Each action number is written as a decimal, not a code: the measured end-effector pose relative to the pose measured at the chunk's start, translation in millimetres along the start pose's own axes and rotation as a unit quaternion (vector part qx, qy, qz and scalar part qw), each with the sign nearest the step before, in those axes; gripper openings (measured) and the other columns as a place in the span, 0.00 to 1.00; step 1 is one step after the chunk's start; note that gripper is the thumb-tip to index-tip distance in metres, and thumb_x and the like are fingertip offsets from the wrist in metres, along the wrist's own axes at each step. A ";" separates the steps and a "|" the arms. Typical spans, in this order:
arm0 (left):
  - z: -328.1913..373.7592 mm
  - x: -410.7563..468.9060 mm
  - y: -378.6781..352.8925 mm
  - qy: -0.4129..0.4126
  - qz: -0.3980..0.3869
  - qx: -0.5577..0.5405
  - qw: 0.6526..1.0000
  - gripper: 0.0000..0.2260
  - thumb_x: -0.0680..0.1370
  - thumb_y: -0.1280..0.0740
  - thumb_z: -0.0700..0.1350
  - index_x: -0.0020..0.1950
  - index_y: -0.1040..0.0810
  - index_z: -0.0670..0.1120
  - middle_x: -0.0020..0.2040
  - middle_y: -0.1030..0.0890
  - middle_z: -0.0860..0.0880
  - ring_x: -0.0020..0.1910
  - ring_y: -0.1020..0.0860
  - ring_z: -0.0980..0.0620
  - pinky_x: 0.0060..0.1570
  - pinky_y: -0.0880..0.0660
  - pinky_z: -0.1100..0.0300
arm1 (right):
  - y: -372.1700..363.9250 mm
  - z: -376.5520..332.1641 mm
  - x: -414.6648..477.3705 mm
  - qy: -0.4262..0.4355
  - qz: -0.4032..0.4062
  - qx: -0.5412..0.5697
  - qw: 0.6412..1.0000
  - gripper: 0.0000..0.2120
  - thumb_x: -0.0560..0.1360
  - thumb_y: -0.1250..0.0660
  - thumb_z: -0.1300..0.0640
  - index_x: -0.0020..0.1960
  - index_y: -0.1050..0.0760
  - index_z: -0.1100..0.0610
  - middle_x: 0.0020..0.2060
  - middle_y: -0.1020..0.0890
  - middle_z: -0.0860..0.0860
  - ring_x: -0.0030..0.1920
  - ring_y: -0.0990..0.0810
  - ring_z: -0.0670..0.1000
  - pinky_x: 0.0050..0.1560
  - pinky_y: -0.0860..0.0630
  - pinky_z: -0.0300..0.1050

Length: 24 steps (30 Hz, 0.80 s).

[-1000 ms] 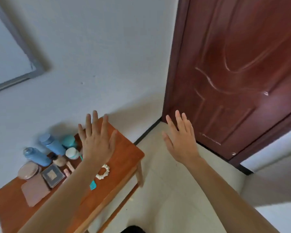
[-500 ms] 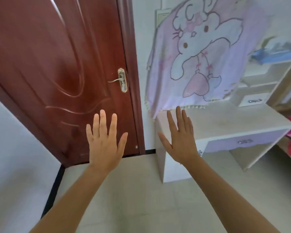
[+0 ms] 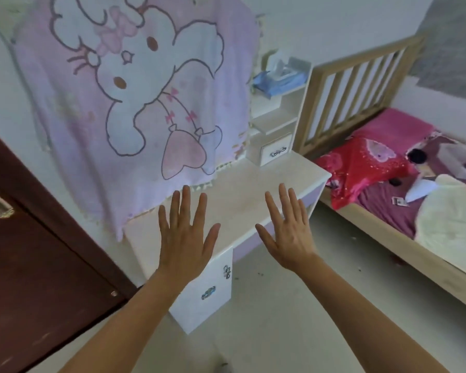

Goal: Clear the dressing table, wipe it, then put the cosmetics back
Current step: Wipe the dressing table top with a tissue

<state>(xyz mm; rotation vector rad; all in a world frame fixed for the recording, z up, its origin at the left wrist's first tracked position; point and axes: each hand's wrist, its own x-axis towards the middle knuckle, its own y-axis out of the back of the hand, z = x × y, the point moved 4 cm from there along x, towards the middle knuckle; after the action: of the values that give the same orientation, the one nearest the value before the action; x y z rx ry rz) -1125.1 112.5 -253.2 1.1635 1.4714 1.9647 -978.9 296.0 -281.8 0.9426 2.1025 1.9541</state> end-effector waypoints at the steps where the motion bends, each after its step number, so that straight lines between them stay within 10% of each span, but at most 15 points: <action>1: 6.7 25.8 -5.8 -0.011 0.003 -0.009 1.000 0.30 0.82 0.52 0.61 0.79 0.43 0.46 0.79 0.49 0.39 0.78 0.49 0.40 0.72 0.46 0.36 | 3.2 13.5 13.6 -0.006 0.002 -0.008 1.000 0.34 0.81 0.50 0.37 0.81 0.57 0.51 0.80 0.58 0.55 0.79 0.59 0.59 0.77 0.51 0.61; 13: 109.4 237.4 -76.2 -0.126 -0.003 -0.022 0.992 0.29 0.82 0.49 0.59 0.79 0.44 0.47 0.79 0.49 0.39 0.78 0.48 0.39 0.71 0.45 0.34 | 10.9 184.7 124.8 -0.115 0.040 -0.027 0.992 0.32 0.82 0.50 0.43 0.80 0.60 0.50 0.79 0.60 0.57 0.79 0.60 0.59 0.77 0.52 0.61; 24: 172.4 416.6 -119.8 0.003 0.005 -0.001 1.000 0.31 0.81 0.56 0.64 0.80 0.47 0.49 0.80 0.50 0.42 0.78 0.49 0.41 0.73 0.45 0.37 | 2.3 326.6 317.4 0.016 0.024 0.010 1.000 0.32 0.82 0.55 0.39 0.80 0.61 0.50 0.79 0.58 0.58 0.79 0.60 0.59 0.77 0.51 0.63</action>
<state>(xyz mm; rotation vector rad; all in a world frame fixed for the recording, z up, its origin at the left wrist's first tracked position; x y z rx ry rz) -1235.4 562.0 -195.2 1.1681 1.4695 1.9767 -1072.9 738.6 -230.5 0.9808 2.1395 1.9885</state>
